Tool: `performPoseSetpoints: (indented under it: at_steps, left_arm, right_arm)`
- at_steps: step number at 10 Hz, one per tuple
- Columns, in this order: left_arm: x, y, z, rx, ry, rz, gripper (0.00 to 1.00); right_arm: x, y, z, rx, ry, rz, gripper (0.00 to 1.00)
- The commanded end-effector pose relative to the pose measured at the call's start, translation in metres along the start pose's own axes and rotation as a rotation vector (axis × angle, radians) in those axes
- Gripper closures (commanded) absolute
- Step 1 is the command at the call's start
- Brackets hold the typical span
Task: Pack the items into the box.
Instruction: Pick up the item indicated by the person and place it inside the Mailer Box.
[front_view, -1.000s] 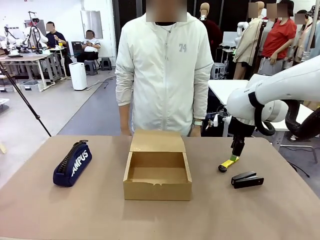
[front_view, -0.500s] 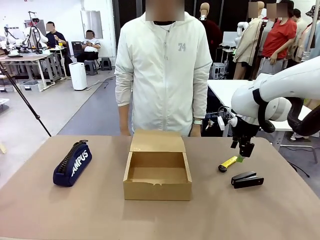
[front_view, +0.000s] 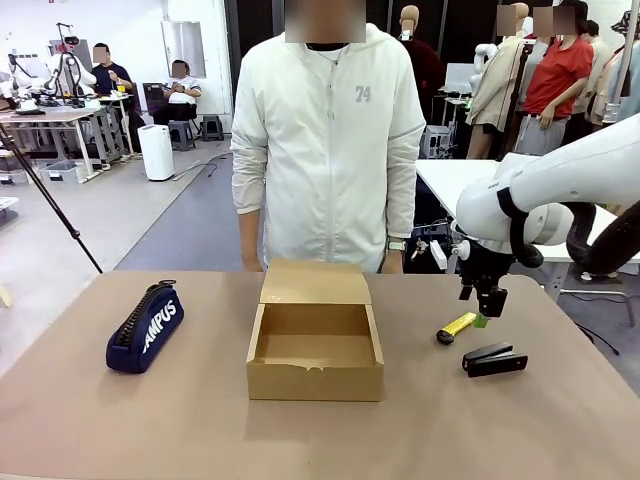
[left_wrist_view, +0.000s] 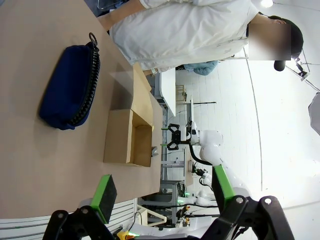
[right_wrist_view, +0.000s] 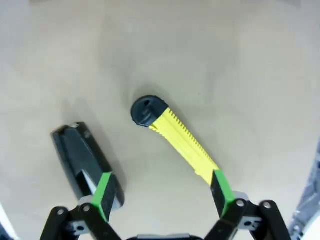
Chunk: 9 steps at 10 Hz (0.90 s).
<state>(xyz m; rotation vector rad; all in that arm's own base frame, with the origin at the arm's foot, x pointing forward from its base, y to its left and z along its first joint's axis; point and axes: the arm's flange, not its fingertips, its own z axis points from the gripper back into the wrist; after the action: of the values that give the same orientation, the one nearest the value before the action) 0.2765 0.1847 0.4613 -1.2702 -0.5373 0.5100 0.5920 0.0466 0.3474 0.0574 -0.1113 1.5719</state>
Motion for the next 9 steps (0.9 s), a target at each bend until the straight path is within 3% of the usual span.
performPoseSetpoints:
  at_steps: [1,4,9]
  left_arm:
    - [0.0,0.0,0.001,-0.011,0.0,-0.016,0.0]
    - [0.0,0.0,0.001,-0.011,0.0,-0.016,0.0]
    - [0.0,0.0,0.001,-0.011,0.0,-0.016,0.0]
  right_arm:
    - [-0.002,-0.028,-0.013,0.054,0.027,0.141,0.0]
    - [0.003,-0.052,-0.041,0.11,0.067,0.206,0.0]
    - [0.018,-0.051,-0.054,0.186,0.091,0.255,0.0]
